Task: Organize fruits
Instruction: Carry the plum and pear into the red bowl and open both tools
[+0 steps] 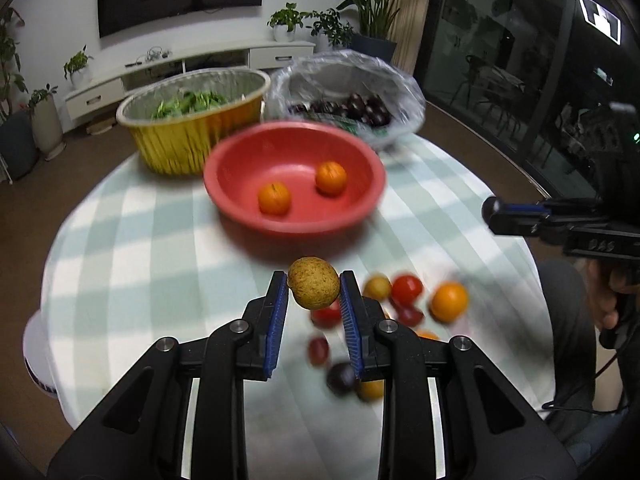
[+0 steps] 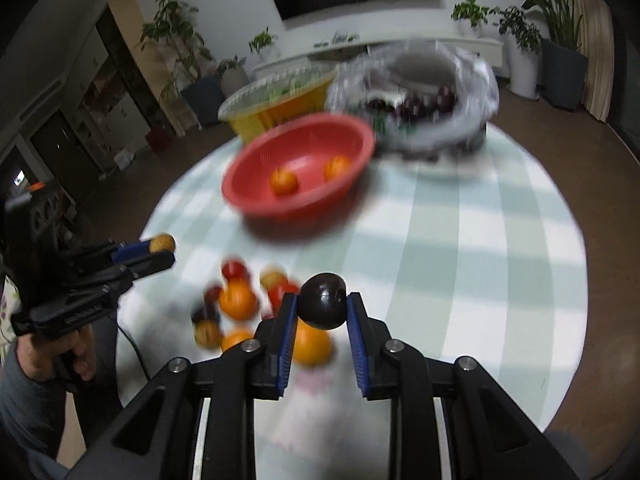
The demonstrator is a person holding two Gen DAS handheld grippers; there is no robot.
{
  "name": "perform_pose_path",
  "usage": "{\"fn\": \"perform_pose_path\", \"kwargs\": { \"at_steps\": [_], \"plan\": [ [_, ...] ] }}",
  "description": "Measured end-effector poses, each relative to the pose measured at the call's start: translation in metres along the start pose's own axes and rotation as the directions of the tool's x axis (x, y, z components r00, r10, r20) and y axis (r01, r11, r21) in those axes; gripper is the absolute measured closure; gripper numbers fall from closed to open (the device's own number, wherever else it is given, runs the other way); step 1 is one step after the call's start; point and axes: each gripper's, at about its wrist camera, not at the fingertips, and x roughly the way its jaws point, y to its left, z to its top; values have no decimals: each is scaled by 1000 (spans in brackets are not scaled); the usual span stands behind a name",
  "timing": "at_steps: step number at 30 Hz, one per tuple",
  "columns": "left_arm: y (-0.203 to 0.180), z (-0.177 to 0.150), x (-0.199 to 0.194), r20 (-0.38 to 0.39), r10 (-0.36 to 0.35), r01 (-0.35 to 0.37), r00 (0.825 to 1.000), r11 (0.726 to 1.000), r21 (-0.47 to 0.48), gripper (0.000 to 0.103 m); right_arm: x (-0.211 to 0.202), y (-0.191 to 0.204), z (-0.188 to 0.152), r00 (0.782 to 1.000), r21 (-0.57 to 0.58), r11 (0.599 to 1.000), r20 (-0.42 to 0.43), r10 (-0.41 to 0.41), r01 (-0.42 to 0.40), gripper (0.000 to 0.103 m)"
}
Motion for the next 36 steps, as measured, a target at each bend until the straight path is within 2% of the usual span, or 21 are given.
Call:
{"fn": "perform_pose_path", "kwargs": {
  "at_steps": [6,11,14,17,24,36],
  "plan": [
    [22,53,25,-2,18,-18,1000,1000,25,78,5,16,53,998,-36,999,62,15,-13,76],
    [37,92,62,-34,32,-30,999,998,56,78,30,32,83,999,-88,996,48,19,-14,76],
    [41,102,87,-66,39,-34,997,997,70,78,51,39,94,1000,-113,993,13,14,-12,76],
    [48,108,117,-111,40,-32,993,997,69,78,78,42,100,1000,-128,992,-31,-1,-3,76],
    [50,113,155,-153,40,-28,987,996,79,78,121,40,103,994,-138,990,-103,-35,20,76],
    [48,113,185,-189,42,-24,981,995,96,78,147,36,97,983,-172,983,-157,-91,64,76]
  ]
}}
